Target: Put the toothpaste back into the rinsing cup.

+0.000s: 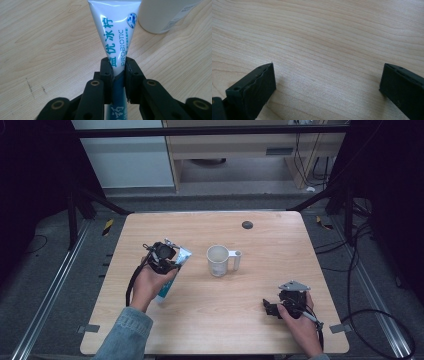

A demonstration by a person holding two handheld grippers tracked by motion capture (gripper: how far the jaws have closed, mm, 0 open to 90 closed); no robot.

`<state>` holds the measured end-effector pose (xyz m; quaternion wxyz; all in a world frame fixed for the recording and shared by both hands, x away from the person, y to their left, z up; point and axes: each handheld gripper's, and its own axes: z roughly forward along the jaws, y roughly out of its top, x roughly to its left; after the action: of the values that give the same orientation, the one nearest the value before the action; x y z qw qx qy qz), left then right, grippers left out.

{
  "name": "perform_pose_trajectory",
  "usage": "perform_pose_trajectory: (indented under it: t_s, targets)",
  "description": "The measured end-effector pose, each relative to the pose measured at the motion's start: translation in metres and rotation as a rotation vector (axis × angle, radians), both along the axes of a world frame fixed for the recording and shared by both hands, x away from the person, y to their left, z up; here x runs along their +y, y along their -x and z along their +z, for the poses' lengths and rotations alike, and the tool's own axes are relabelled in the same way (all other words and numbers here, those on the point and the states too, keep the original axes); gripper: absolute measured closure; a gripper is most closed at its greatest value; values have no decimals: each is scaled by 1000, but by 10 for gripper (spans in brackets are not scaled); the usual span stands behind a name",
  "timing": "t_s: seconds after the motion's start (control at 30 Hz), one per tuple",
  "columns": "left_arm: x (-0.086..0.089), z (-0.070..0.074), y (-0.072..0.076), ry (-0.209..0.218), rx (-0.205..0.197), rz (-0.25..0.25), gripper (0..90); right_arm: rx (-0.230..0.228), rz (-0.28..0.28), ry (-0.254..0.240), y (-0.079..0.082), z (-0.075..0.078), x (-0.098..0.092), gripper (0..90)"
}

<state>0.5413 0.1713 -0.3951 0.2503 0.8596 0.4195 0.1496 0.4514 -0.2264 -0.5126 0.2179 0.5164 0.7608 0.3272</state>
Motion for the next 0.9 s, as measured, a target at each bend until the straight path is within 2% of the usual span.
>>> perform_pose_trajectory:
  t_s: [0.13, 0.5, 0.9]
  targets:
    - [-3, 4, 0, 7, -13, -4, 782, -1, 0, 0, 0, 0, 0, 5]
    - [-6, 16, 2, 69, -67, 7, 786, -1, 0, 0, 0, 0, 0, 5]
    - [-7, 25, 5, 113, -91, 9, 787, -1, 0, 0, 0, 0, 0, 5]
